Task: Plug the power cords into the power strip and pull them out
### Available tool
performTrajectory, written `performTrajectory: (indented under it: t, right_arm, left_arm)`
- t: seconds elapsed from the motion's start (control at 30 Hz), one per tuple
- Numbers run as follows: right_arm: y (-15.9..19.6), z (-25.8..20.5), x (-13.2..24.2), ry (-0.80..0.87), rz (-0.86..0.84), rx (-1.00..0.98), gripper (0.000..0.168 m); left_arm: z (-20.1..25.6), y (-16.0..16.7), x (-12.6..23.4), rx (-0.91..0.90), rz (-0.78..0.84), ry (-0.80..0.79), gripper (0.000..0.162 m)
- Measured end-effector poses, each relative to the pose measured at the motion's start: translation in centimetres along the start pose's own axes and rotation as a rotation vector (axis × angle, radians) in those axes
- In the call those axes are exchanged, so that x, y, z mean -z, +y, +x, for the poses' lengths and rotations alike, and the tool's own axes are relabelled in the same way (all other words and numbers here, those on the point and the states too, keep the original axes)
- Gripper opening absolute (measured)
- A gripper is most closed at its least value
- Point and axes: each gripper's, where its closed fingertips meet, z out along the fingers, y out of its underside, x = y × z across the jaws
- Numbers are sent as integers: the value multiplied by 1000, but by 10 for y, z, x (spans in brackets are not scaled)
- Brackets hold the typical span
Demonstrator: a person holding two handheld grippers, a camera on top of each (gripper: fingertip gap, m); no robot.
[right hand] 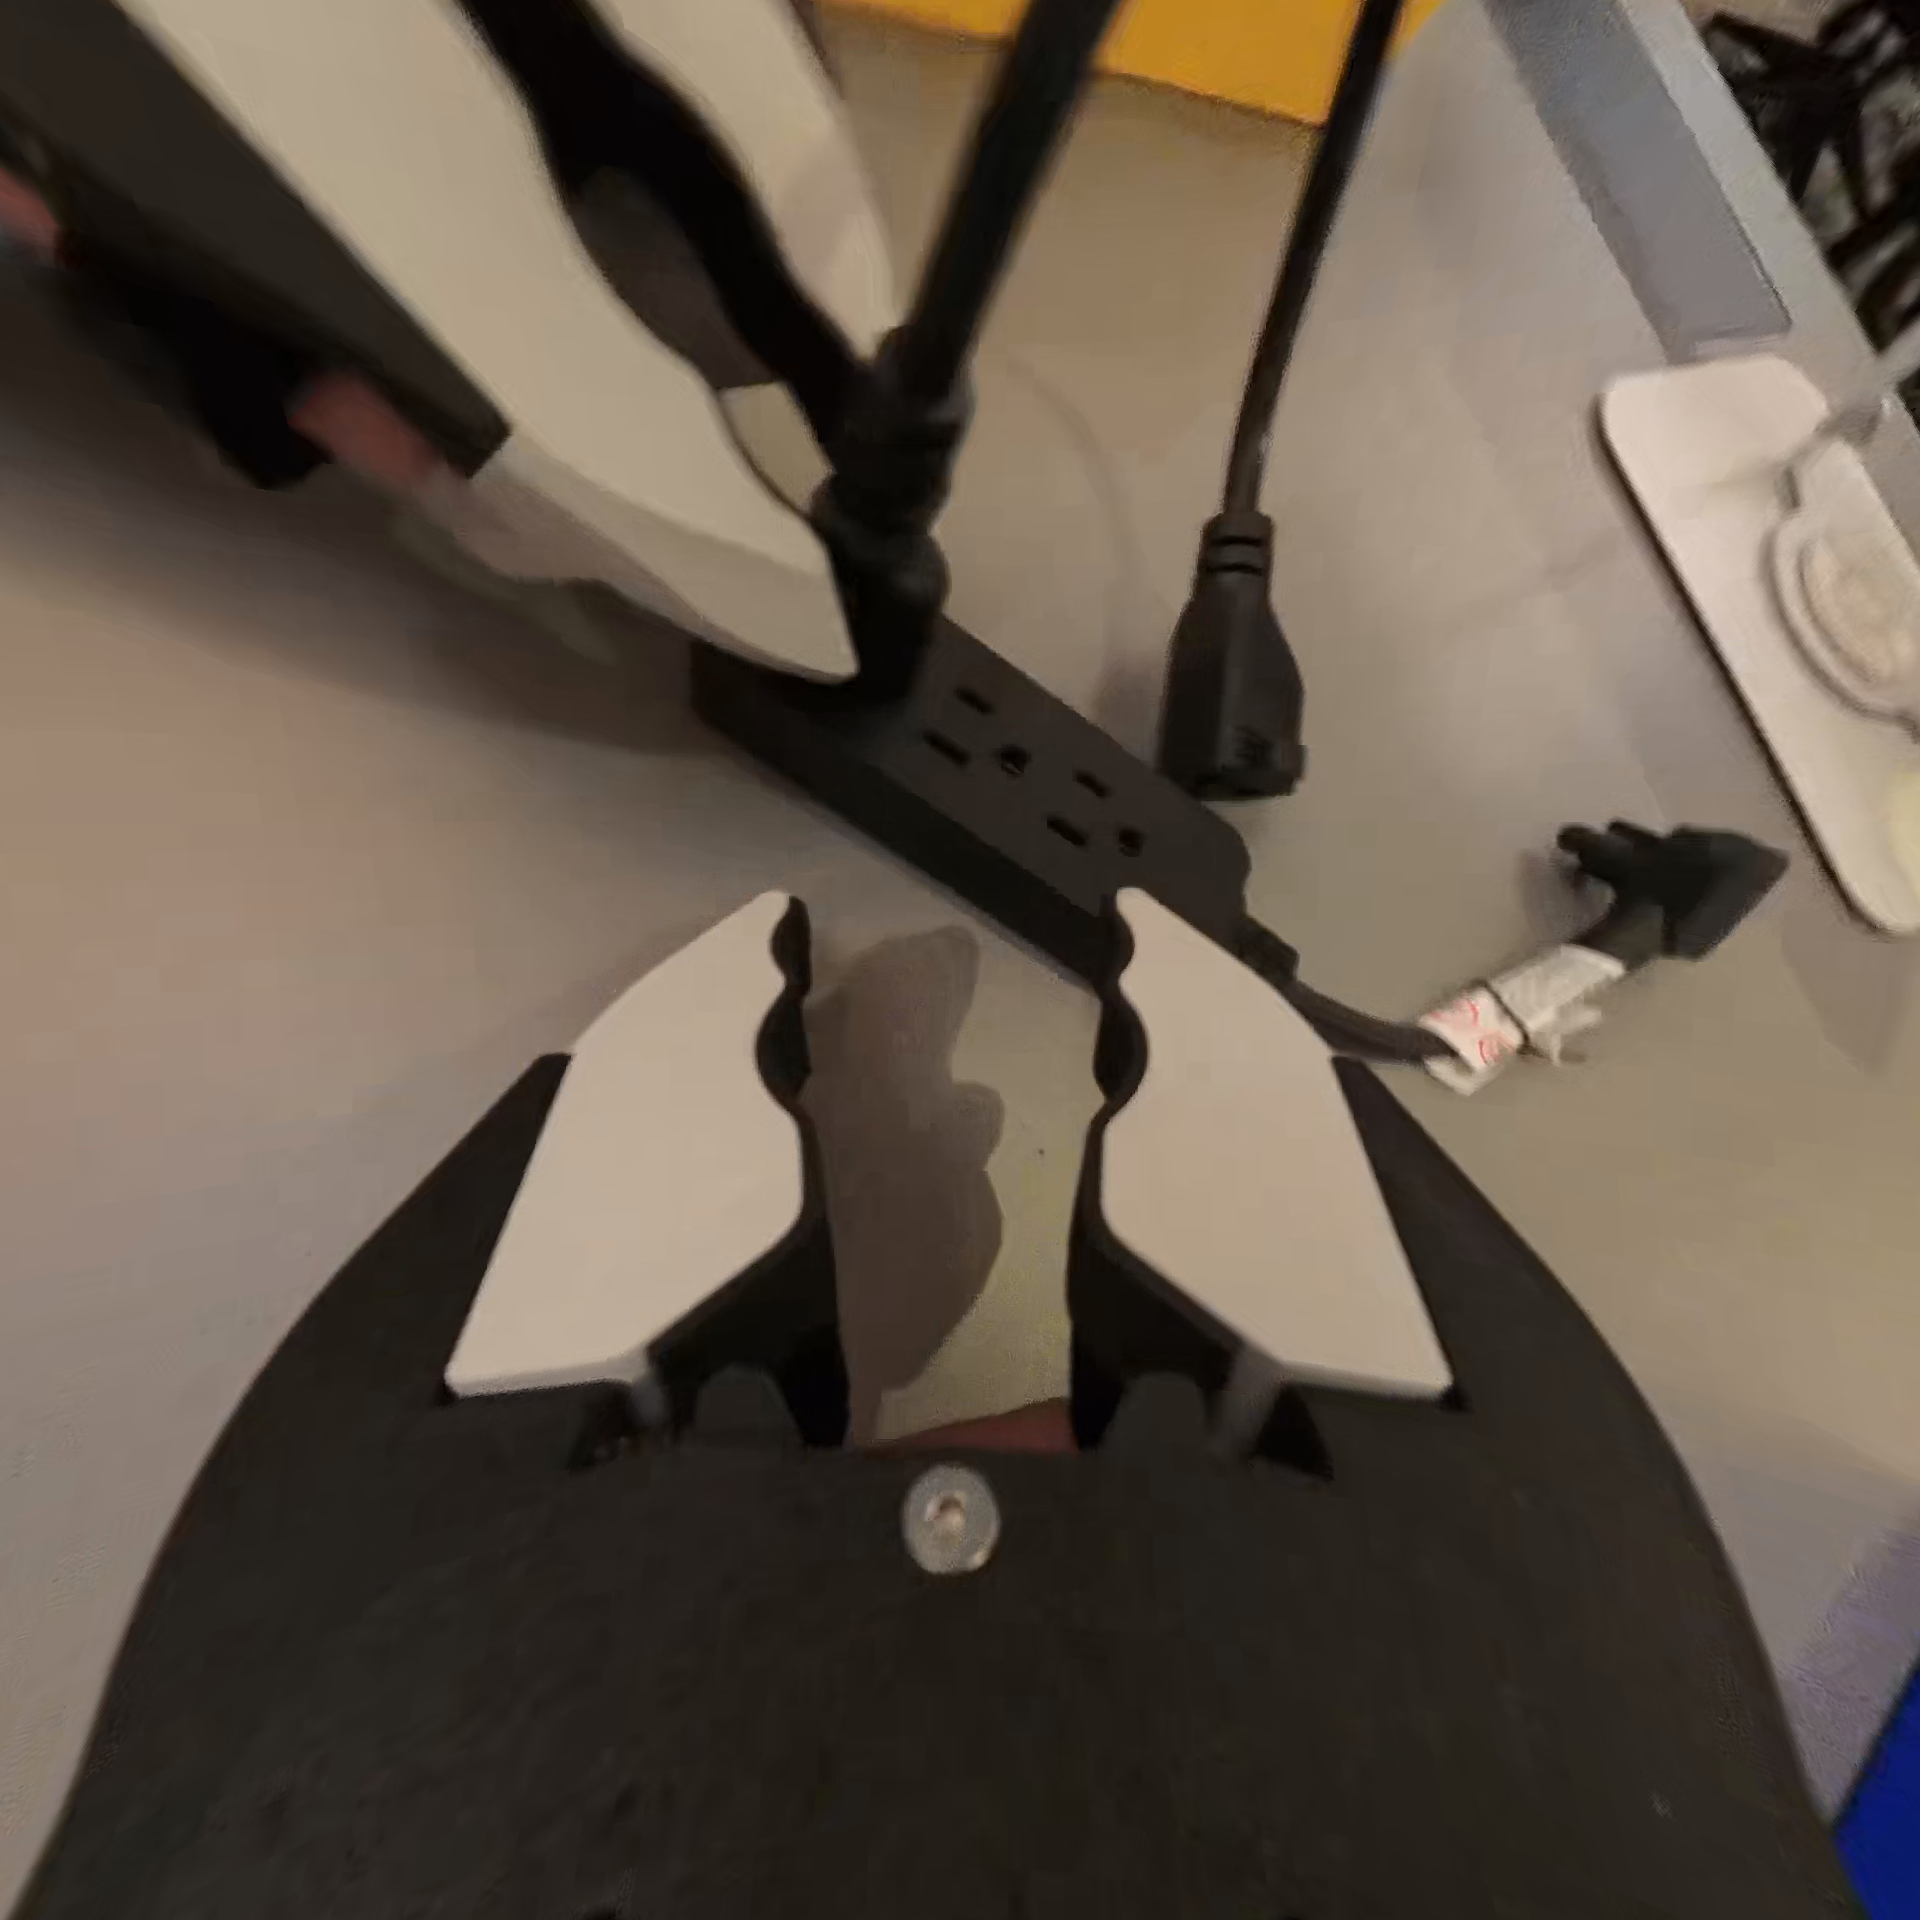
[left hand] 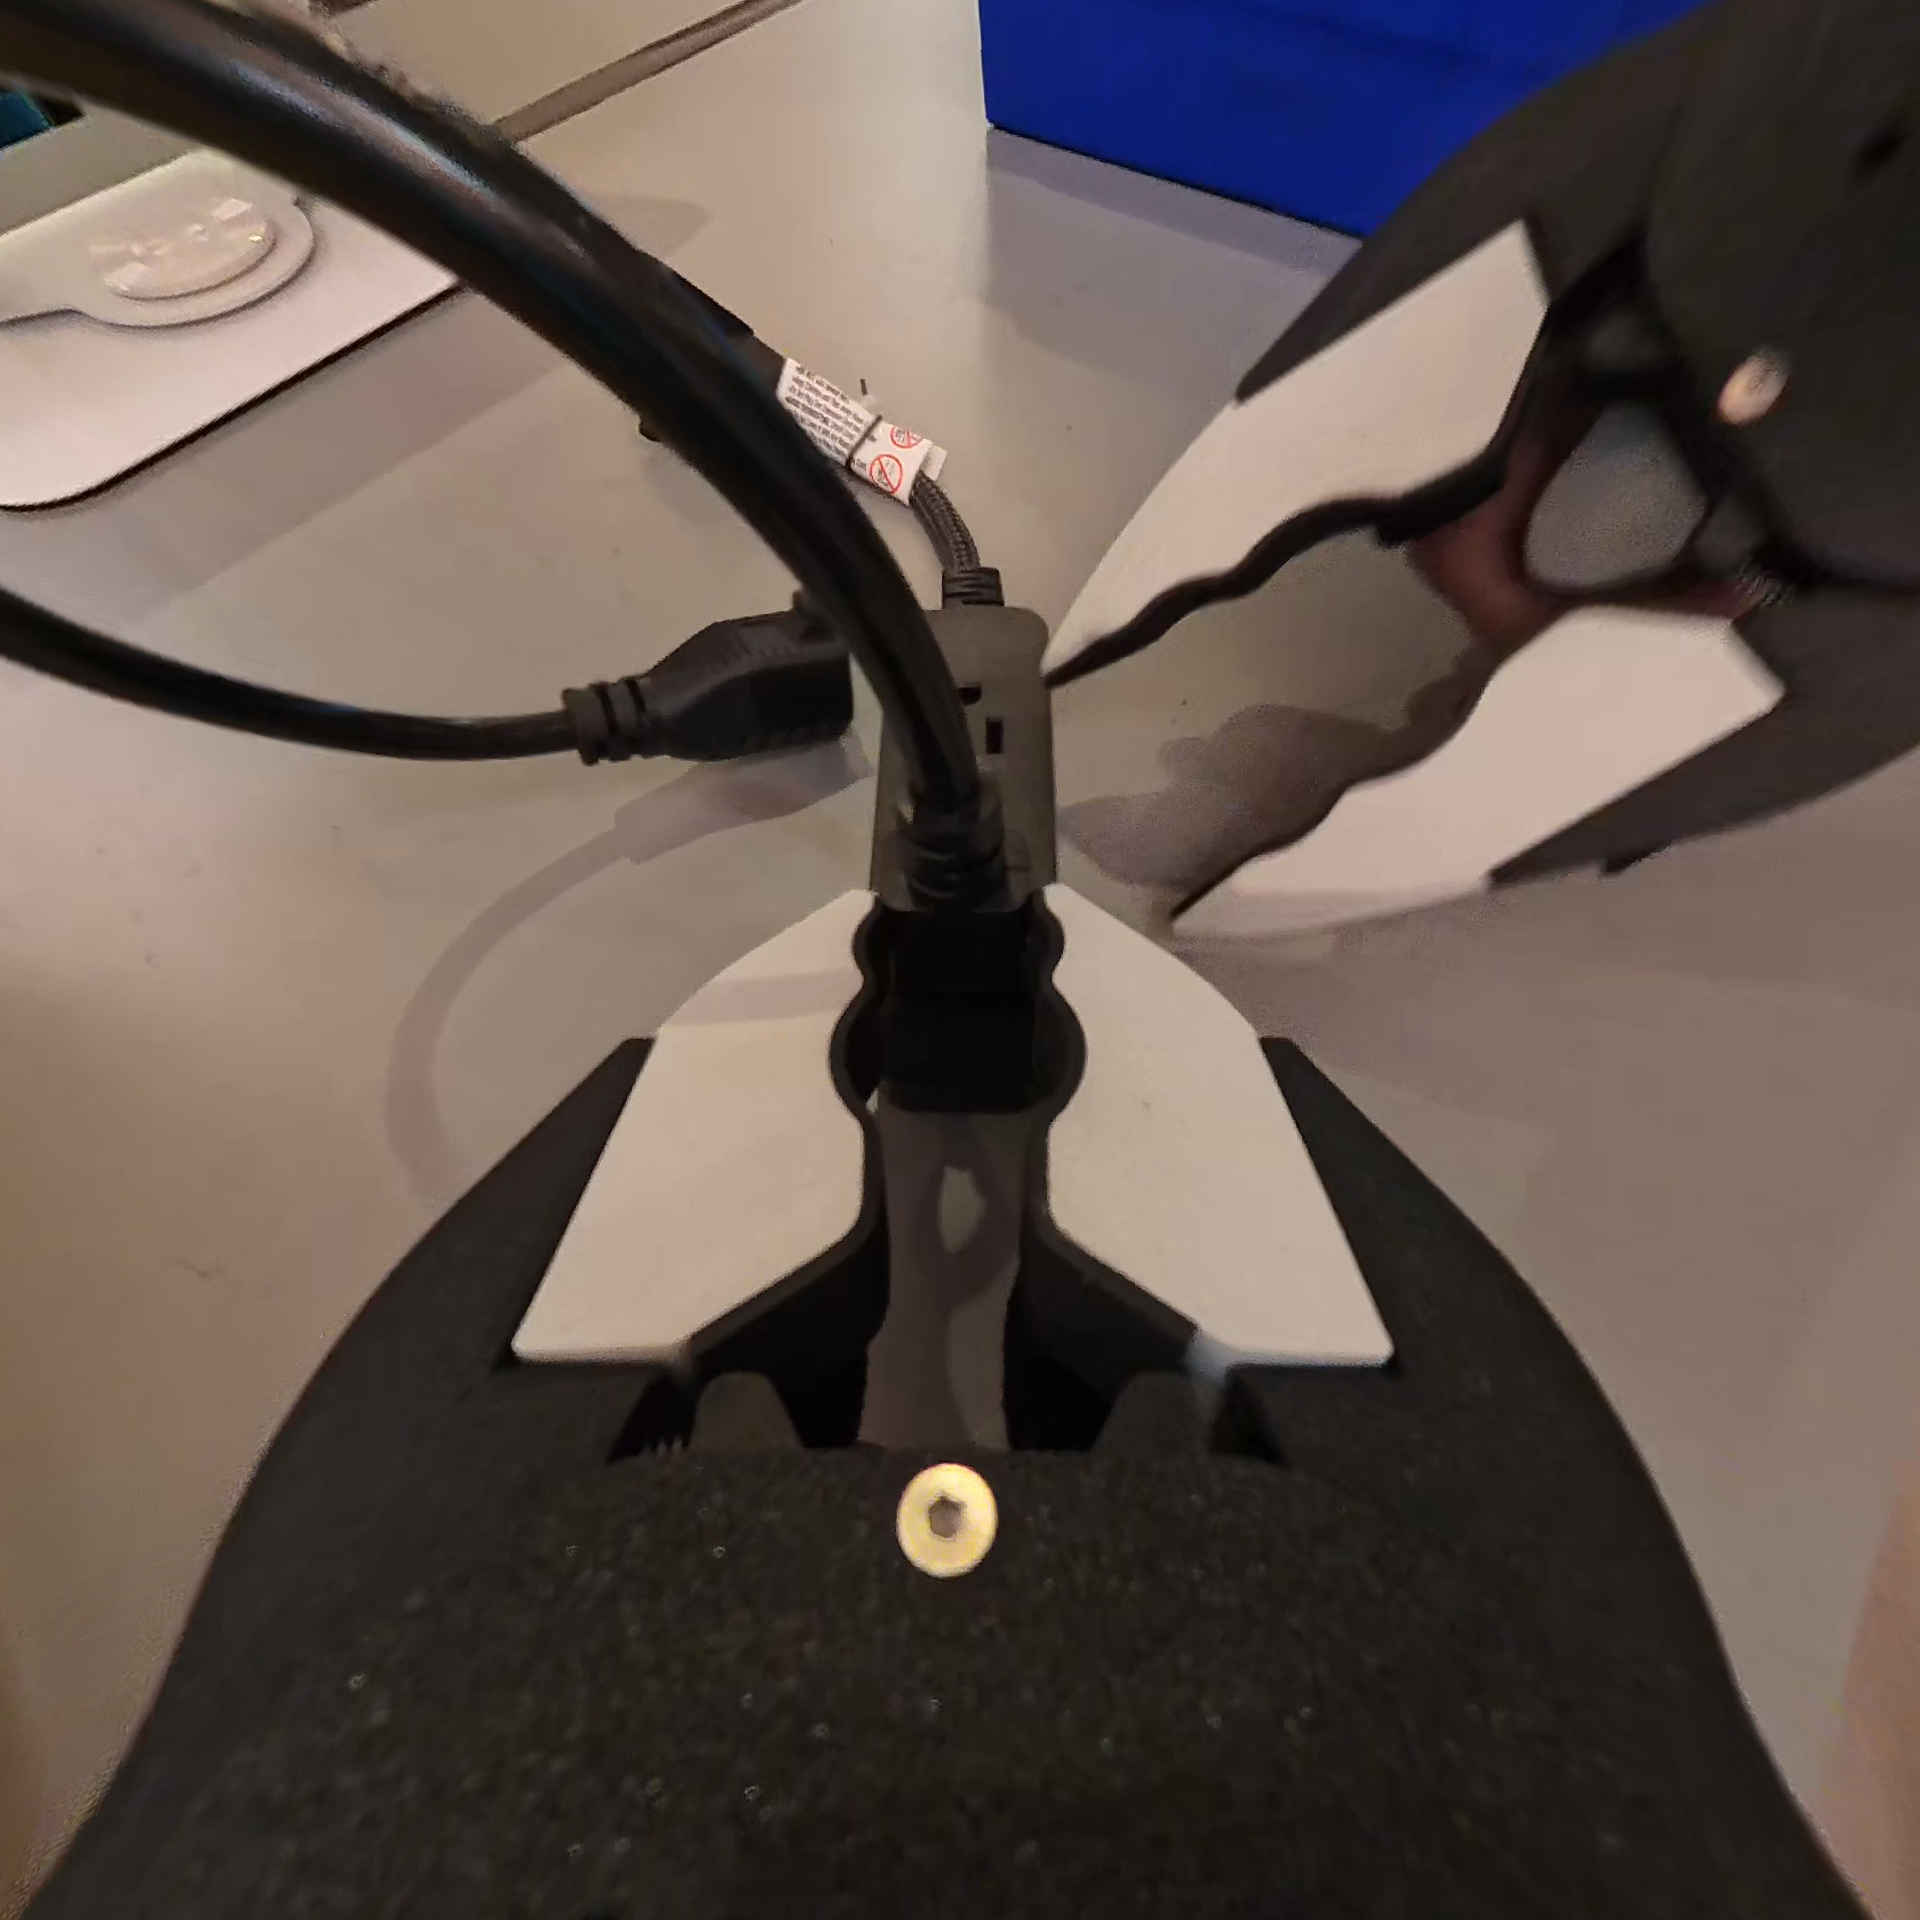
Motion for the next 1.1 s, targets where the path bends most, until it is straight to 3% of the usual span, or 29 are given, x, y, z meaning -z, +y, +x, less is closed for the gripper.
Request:
performTrajectory:
  t: [0.07,0.2,0.33,0.47,0.53,0.63,0.83,0.93,1.1]
  right_arm:
    - [-3,-6,-11,38,0,85,56]
    - [-17,-19,-22,-24,45,-16,61]
    - [-20,-20,-25,-7,45,54,67]
    - [-32,-3,-16,183,74,369,69]
    - [-37,4,-12,270,48,524,65]
    - [-36,4,-15,272,-15,680,49]
    - [-34,-7,-27,235,-90,810,59]
    - [-24,-11,-32,204,-183,848,42]
    - [-25,-13,-33,164,-207,825,43]
  left_arm:
    - [3,-1,-1,16,1,13,24]
    - [3,-3,-2,95,-3,47,24]
    - [-1,-8,1,254,22,125,23]
    - [-7,-32,13,558,127,290,23]
    - [-8,-36,18,612,145,329,23]
    - [-9,-28,19,569,108,321,23]
    - [-12,-24,19,543,98,302,23]
    - [-8,-15,14,477,36,267,23]
    - [-11,-17,16,486,58,261,22]
